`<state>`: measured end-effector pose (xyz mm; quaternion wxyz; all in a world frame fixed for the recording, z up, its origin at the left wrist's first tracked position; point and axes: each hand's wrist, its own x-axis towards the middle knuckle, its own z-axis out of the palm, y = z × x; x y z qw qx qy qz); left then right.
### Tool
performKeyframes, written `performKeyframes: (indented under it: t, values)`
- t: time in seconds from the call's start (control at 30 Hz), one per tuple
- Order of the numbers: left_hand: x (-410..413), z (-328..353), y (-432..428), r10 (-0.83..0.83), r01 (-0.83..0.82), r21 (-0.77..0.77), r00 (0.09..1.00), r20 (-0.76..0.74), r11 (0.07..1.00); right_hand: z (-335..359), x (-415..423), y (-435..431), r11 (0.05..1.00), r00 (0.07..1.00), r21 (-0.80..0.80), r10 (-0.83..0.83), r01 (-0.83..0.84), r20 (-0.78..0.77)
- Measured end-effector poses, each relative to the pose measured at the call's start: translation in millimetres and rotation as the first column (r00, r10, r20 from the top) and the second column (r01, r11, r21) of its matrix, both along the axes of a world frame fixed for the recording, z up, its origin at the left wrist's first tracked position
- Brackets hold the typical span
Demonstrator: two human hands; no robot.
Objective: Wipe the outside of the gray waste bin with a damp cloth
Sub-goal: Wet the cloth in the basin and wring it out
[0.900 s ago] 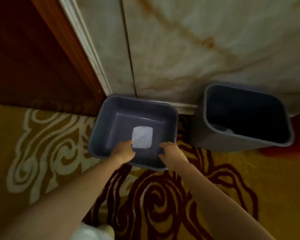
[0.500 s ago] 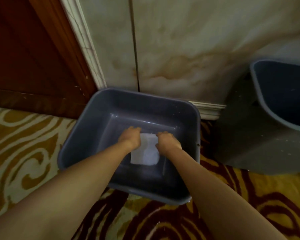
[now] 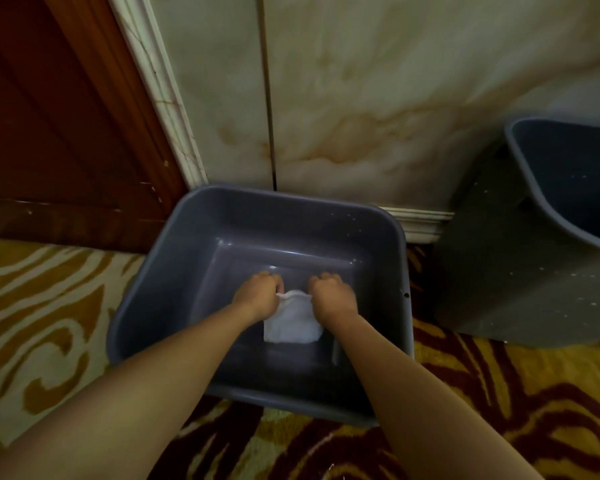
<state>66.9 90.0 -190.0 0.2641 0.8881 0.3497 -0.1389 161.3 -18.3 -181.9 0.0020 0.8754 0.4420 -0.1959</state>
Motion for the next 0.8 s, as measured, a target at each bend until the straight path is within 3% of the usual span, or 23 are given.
performKeyframes:
  t: [0.17, 0.3, 0.47, 0.57, 0.67, 0.8]
  values:
    - [6.2, 35.1, 2.2, -0.067, 0.069, -0.039, 0.997, 0.048, 0.997, 29.3, 3.8, -14.9, 0.996, 0.998, 0.070, -0.055, 0.058, -0.035]
    - [10.7, 82.2, 4.2, -0.131, 0.137, -0.025, 0.976, 0.176, 0.990, 61.2, 14.2, -29.1, 0.983, 0.996, 0.160, -0.079, 0.086, -0.049]
    - [12.1, 141.2, -13.9, -0.212, 0.213, 0.029, 0.937, 0.279, 0.977, 114.2, 23.7, -55.1, 0.956, 0.989, 0.289, -0.014, 0.057, -0.146]
    - [15.4, 173.1, -31.9, -0.246, 0.238, 0.064, 0.909, 0.336, 0.969, 149.8, 26.8, -78.6, 0.951, 0.990, 0.309, 0.055, -0.013, -0.127]
    - [20.5, 198.5, -52.6, -0.296, 0.288, 0.077, 0.879, 0.374, 0.954, 178.3, 28.0, -108.6, 0.907, 0.995, 0.421, 0.018, 0.025, -0.096]
    - [32.0, 219.1, -86.8, -0.355, 0.371, 0.038, 0.849, 0.392, 0.928, 195.1, 28.3, -155.8, 0.828, 0.984, 0.543, -0.058, 0.140, -0.166]
